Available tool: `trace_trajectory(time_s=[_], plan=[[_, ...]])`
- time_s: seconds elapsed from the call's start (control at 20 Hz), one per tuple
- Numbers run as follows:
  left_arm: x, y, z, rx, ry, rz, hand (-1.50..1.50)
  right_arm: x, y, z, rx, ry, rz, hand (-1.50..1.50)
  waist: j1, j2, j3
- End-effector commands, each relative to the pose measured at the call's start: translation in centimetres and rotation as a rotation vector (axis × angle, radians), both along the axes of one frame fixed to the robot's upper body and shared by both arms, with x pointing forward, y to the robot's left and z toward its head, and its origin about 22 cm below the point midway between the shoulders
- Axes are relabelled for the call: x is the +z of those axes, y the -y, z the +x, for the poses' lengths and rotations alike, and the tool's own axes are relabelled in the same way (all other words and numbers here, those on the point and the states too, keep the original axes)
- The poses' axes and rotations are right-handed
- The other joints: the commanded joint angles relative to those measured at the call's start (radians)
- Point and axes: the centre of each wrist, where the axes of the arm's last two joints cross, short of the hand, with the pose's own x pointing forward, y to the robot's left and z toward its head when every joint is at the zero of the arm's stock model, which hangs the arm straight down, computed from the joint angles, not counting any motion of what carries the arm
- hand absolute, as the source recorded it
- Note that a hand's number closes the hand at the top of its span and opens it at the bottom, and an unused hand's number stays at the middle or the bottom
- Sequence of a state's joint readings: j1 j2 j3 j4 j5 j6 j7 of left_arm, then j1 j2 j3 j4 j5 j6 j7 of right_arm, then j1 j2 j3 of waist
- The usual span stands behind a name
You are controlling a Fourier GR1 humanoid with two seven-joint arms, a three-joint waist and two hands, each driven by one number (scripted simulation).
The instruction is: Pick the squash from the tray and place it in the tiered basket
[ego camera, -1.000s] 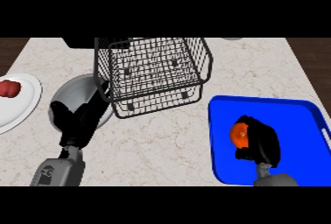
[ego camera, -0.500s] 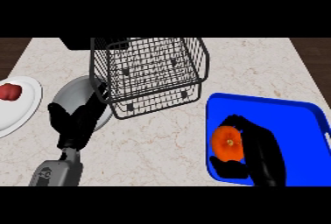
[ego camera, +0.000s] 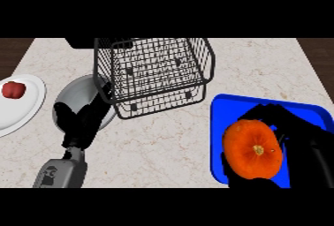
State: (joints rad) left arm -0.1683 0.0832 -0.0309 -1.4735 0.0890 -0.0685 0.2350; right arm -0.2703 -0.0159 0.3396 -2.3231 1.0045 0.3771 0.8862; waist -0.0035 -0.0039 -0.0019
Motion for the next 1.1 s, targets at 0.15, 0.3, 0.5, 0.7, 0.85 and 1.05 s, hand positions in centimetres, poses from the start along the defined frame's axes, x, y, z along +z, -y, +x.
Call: trace_trajectory(time_s=[0.15,0.3,0.5,0.7,0.85,1.05], plan=[[0.8,0.4,1.1,0.001,-0.009,0.007,0.0,6.6,-2.3,2.0,0.032,0.094,-0.048,1.5,0.008,0.003,0.001],[-0.6,-0.3,0.4,-0.02,0.001,-0.006,0.0,7.5,-2.9,4.9,0.055,0.048,-0.05,1.5,0.008,0.004,0.001],[0.5,0.3,0.8,-0.013,0.015,0.018,0.0,10.0,-6.0,8.3,0.021,0.031,-0.078,1.5,0.019,0.005,0.0],[0.6,0.2,0.5,-0.016,0.012,-0.007,0.0,10.3,-7.4,11.5,-0.003,0.006,0.01,1.5,0.022,0.006,0.001],[-0.5,1.3,-0.1,-0.019,0.003,0.012,0.0,11.5,-9.2,13.9,-0.011,0.004,0.028,1.5,0.032,0.008,0.0],[0.5,-0.6,0.5,-0.015,0.015,0.001,0.0,10.4,-9.4,17.3,-0.02,-0.003,0.065,1.5,0.026,0.008,0.001]])
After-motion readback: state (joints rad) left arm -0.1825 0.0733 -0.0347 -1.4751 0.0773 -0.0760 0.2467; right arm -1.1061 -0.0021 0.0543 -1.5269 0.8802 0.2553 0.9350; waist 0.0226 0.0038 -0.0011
